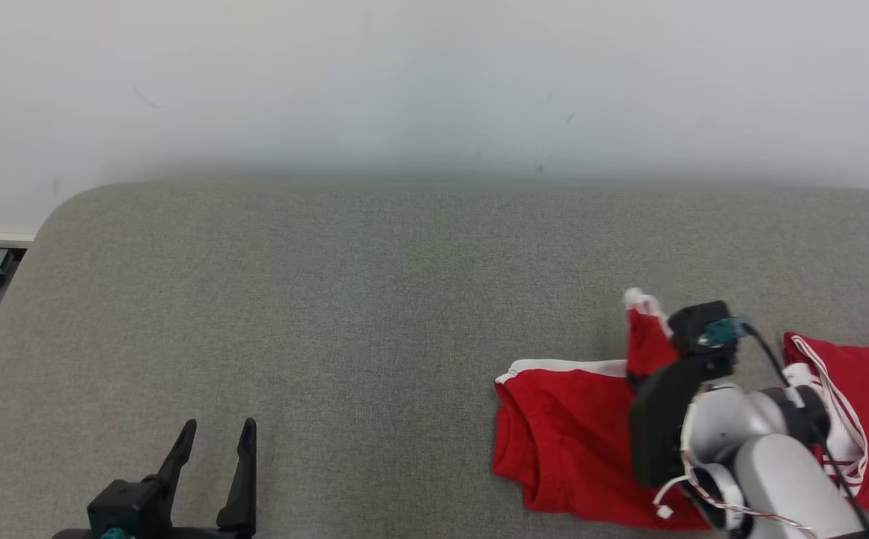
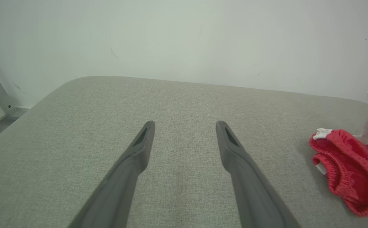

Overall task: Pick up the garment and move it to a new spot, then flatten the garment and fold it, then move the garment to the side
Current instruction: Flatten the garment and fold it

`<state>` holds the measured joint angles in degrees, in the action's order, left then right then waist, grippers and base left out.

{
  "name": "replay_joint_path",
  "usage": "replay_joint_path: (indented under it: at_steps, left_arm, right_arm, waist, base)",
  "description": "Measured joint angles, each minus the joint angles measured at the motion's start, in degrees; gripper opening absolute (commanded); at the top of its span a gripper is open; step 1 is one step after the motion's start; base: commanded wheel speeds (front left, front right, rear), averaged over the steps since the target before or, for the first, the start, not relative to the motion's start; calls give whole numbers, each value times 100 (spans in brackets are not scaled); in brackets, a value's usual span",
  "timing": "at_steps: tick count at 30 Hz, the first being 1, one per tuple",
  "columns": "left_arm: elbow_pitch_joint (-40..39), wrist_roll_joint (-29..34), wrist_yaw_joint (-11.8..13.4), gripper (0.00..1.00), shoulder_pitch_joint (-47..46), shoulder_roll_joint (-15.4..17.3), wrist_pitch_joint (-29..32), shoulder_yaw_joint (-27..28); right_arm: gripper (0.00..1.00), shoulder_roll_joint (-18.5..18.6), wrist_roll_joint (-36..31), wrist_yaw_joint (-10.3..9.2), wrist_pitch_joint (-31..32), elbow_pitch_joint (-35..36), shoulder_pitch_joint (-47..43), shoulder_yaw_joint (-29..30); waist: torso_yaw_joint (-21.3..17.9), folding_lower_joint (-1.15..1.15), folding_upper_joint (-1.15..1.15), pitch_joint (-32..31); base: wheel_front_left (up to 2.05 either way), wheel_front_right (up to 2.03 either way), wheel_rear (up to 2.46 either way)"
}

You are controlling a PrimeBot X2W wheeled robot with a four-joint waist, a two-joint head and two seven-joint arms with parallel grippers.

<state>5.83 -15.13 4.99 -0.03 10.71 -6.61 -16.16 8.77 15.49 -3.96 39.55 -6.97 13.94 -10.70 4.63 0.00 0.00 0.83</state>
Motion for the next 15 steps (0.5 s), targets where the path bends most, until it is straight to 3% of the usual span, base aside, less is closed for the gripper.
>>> replay_joint_path:
  at_steps: [15]
  left_arm:
    - [11, 0, -3, 100, -1, -9, 0, -46]
  right_arm:
    - [0, -388, 3, 102, 341, -30, 291, -615]
  waist:
    - [83, 0, 0, 49]
  base:
    - [0, 0, 0]
